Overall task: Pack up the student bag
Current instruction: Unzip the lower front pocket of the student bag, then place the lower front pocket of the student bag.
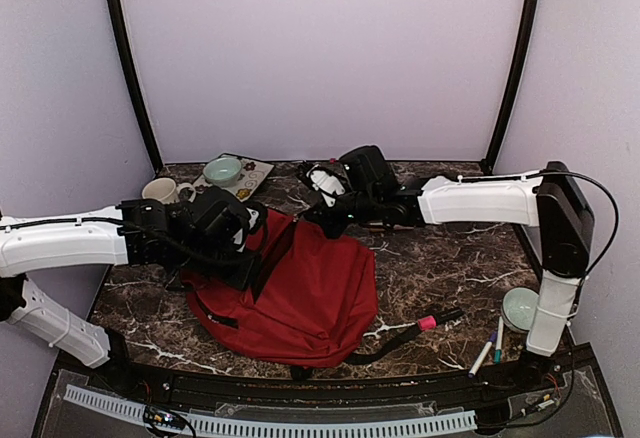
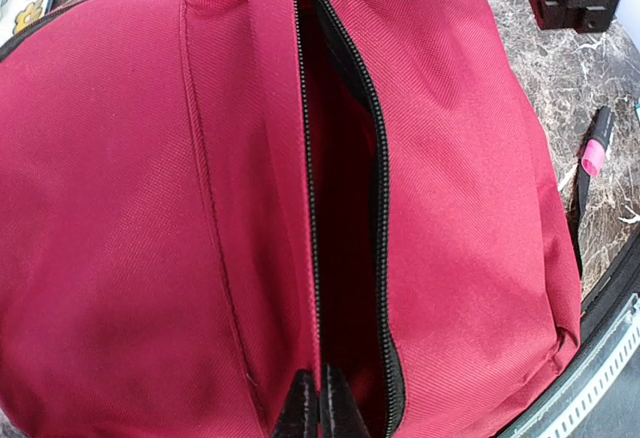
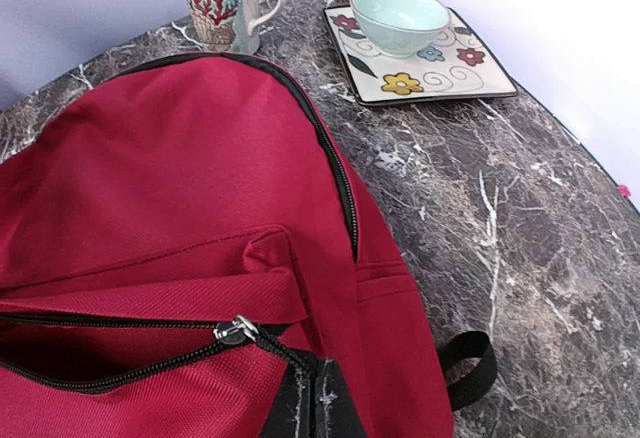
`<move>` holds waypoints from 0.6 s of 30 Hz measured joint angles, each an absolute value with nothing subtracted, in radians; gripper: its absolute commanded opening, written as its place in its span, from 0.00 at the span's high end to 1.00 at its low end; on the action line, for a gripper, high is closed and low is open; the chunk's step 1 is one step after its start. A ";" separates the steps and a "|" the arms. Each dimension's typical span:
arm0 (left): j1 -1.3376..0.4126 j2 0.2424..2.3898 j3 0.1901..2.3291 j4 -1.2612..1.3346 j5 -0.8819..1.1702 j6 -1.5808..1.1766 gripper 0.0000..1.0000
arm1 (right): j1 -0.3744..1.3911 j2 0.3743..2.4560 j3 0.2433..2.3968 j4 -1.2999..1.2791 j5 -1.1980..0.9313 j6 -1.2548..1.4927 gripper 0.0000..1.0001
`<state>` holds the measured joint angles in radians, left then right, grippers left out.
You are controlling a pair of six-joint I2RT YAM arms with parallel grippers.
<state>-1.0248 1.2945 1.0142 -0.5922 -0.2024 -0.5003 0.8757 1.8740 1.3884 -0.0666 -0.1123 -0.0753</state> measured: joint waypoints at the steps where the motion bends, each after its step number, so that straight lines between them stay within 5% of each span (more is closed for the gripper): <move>1: -1.025 1.295 1.011 -0.592 -0.202 -0.505 1.00 | 0.876 1.873 1.382 -0.062 -0.119 -0.070 1.00; 18: -1.025 1.290 0.964 -0.532 -0.193 -0.535 1.00 | 0.917 1.772 1.252 -0.039 -0.262 0.012 1.00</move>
<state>-1.0248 1.2900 0.9638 -0.5316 -0.1932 -0.5346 0.9169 1.7718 1.2518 -0.0387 -0.2615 0.0124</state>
